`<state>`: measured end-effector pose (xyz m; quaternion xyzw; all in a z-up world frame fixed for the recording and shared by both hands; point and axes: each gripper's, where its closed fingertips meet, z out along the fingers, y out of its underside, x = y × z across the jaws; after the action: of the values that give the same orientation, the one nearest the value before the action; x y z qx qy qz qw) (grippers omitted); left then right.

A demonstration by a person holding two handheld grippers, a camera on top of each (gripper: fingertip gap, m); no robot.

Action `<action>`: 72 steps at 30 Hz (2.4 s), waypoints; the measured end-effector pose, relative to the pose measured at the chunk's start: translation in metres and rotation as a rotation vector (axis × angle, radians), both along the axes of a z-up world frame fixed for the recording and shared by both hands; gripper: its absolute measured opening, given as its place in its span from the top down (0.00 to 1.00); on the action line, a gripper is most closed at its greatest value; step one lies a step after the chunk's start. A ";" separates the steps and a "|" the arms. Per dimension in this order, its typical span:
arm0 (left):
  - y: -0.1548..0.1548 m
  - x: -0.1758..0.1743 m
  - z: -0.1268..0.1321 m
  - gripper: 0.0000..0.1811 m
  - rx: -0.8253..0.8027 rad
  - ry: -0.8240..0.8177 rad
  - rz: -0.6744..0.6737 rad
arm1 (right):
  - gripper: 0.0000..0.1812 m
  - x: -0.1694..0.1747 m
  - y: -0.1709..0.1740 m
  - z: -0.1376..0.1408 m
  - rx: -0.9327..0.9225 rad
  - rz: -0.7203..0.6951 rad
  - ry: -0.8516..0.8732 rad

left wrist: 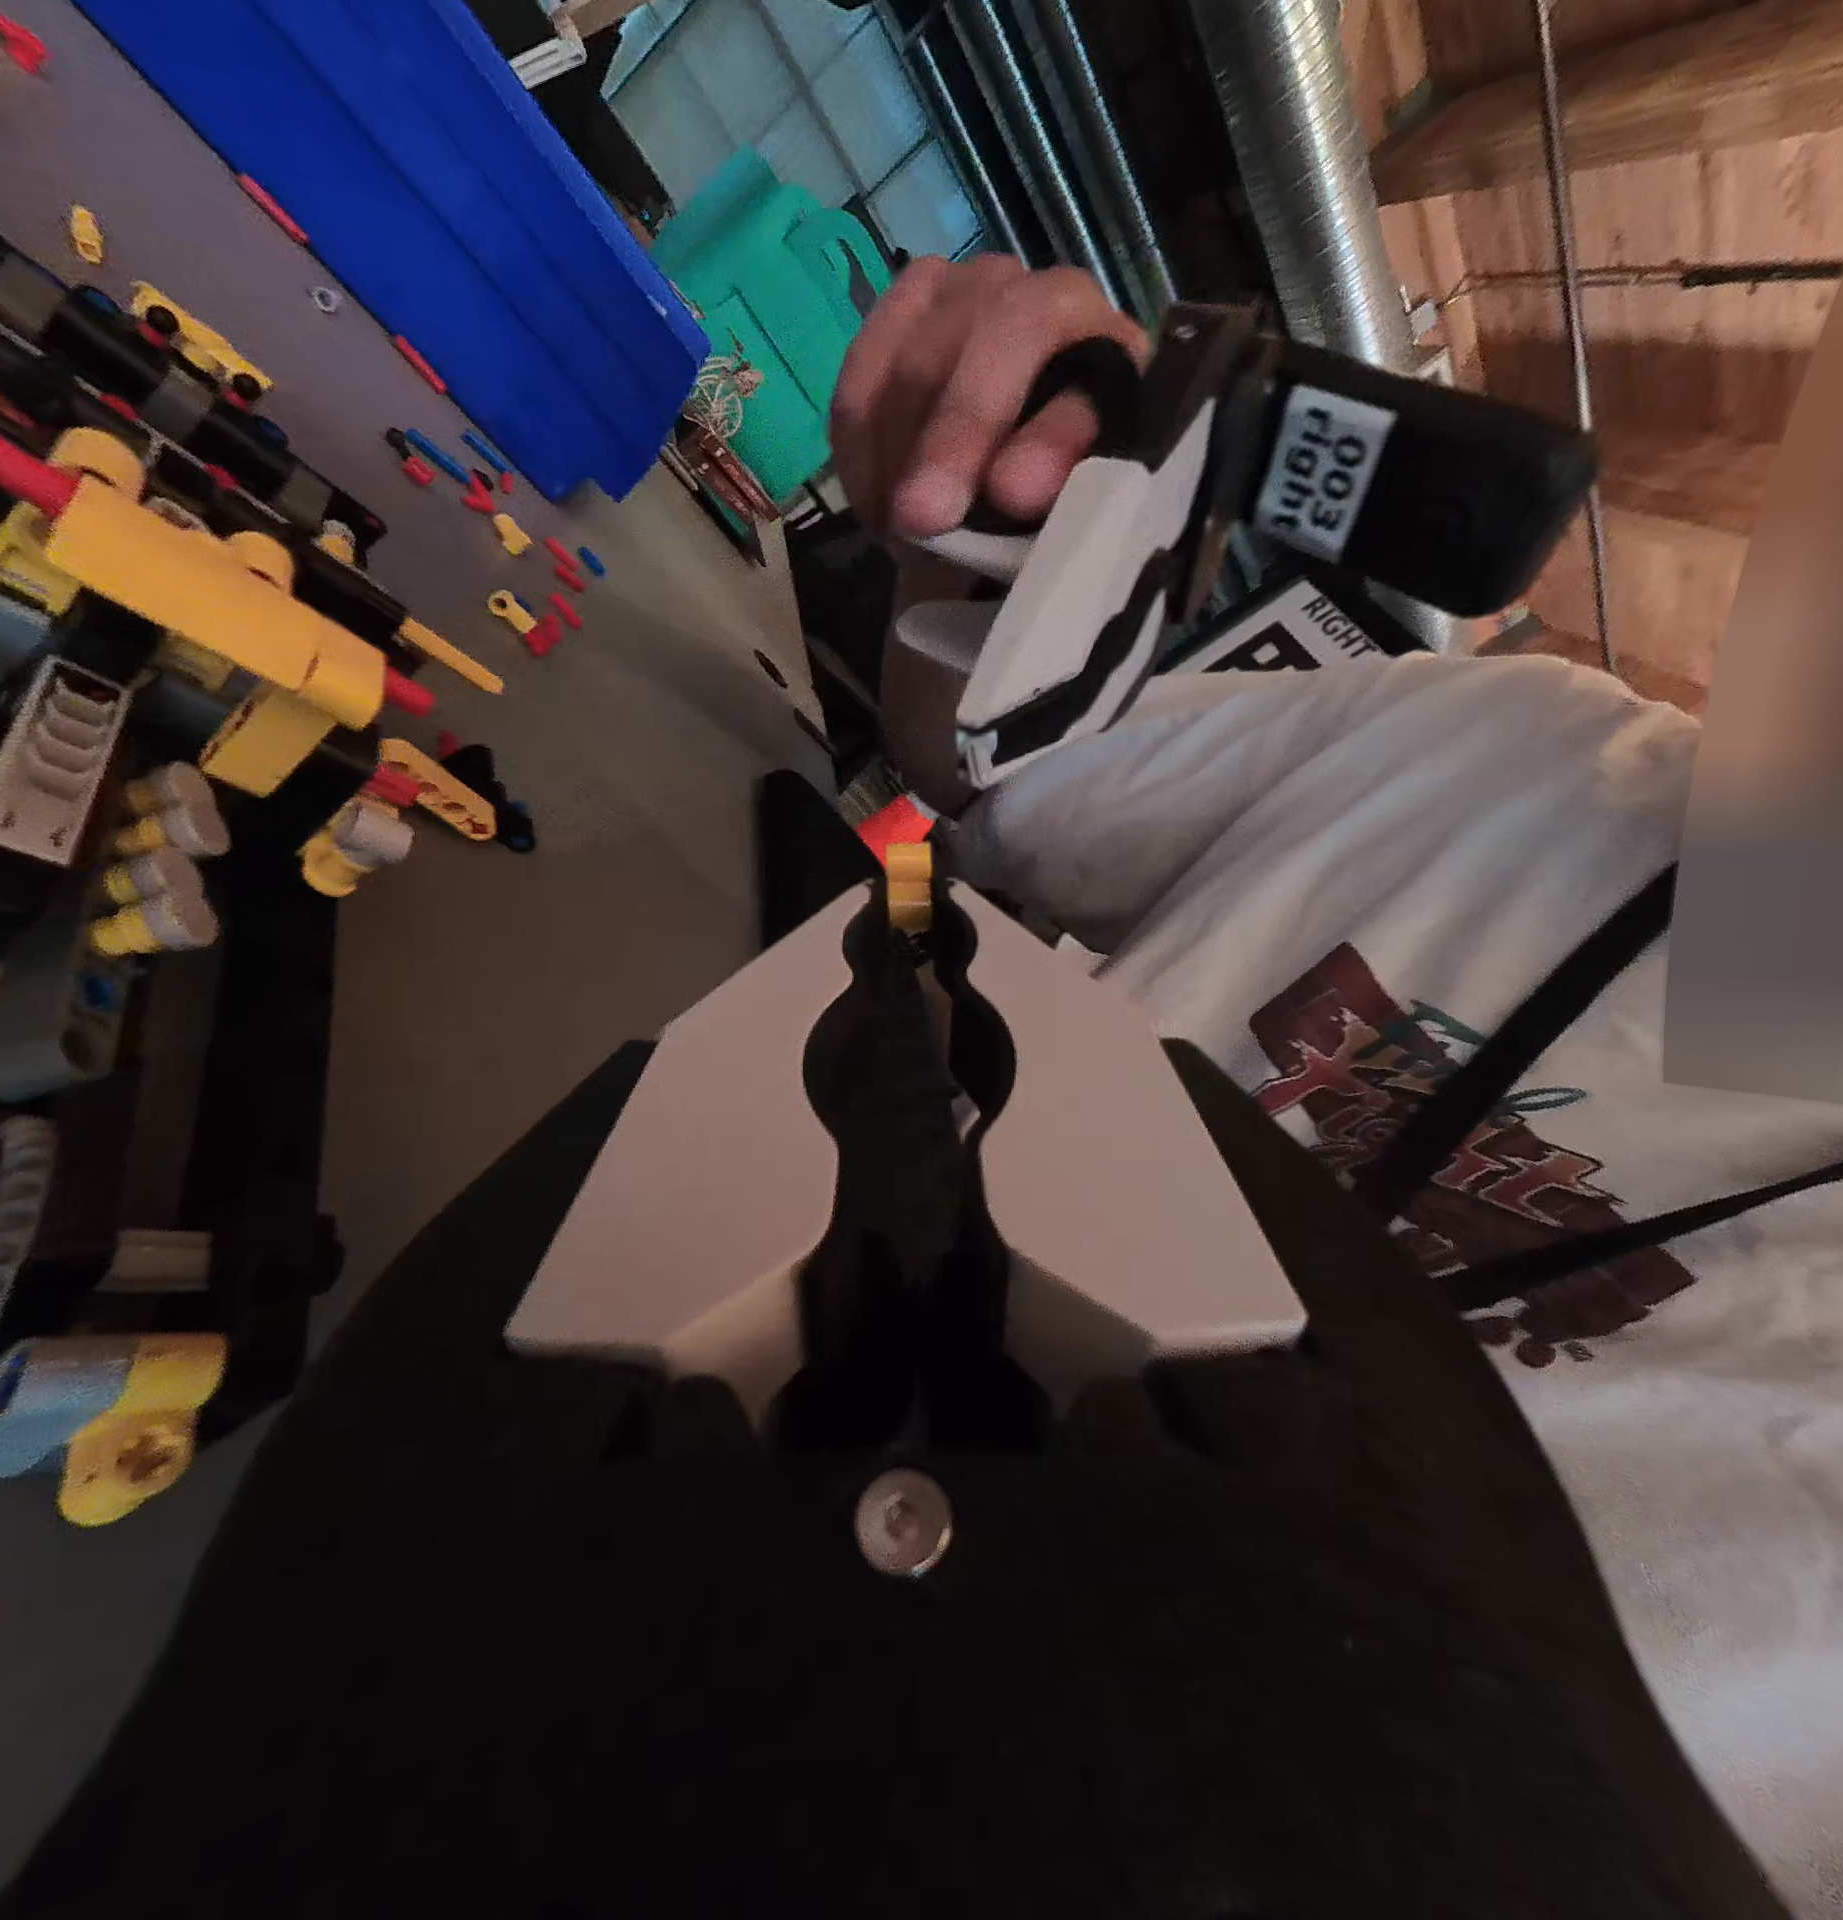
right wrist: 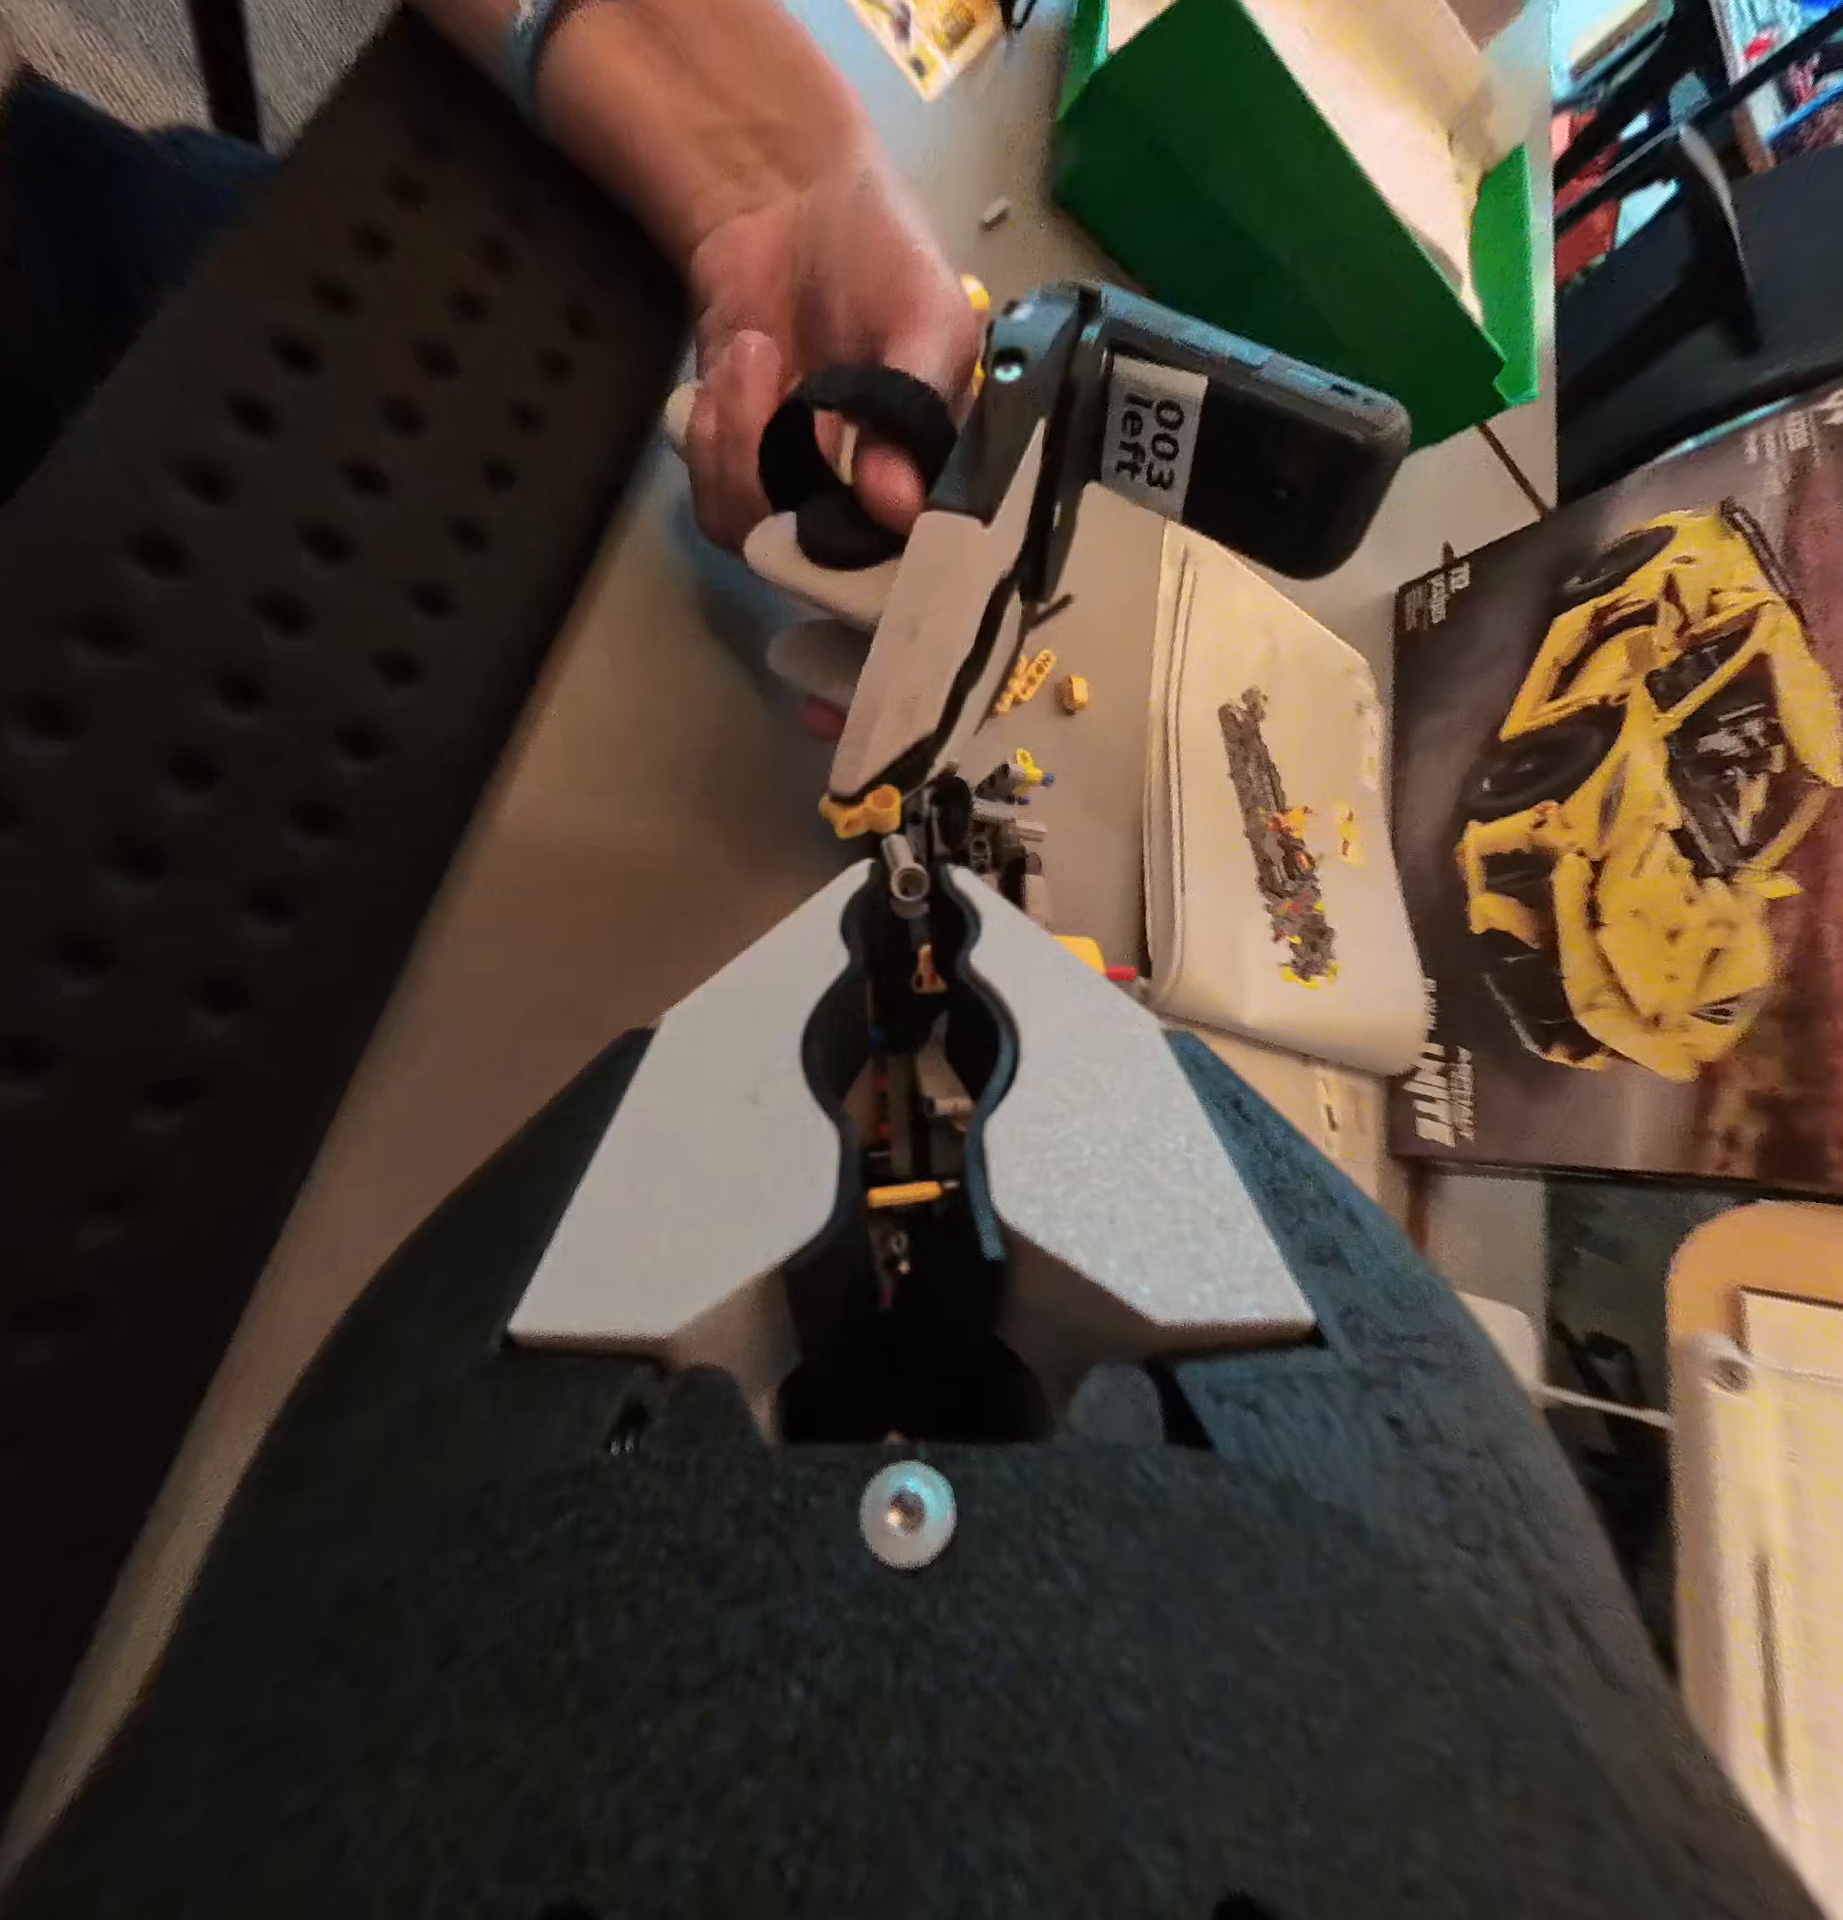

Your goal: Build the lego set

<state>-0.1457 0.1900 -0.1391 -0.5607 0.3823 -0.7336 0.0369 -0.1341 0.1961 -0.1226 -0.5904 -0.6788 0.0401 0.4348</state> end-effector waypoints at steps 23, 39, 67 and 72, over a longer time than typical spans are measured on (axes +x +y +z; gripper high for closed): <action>-0.003 0.006 -0.017 0.96 0.137 0.069 0.025 | 0.96 -0.007 -0.001 -0.037 0.023 0.035 -0.165; 0.029 0.005 0.011 0.96 -0.096 -0.059 0.174 | 0.78 -0.006 0.026 -0.005 0.006 -0.335 0.266; 0.035 0.009 0.011 0.96 -0.099 -0.051 0.233 | 0.86 -0.005 0.039 -0.006 0.030 -0.470 0.554; 0.061 0.009 0.018 0.96 0.040 -0.066 0.410 | 0.87 0.077 0.067 0.008 0.001 -0.765 0.790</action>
<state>-0.1364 0.2507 -0.1212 -0.6016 0.2731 -0.7210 0.2090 -0.0567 0.2628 -0.1143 -0.7350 -0.2009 0.0974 0.6403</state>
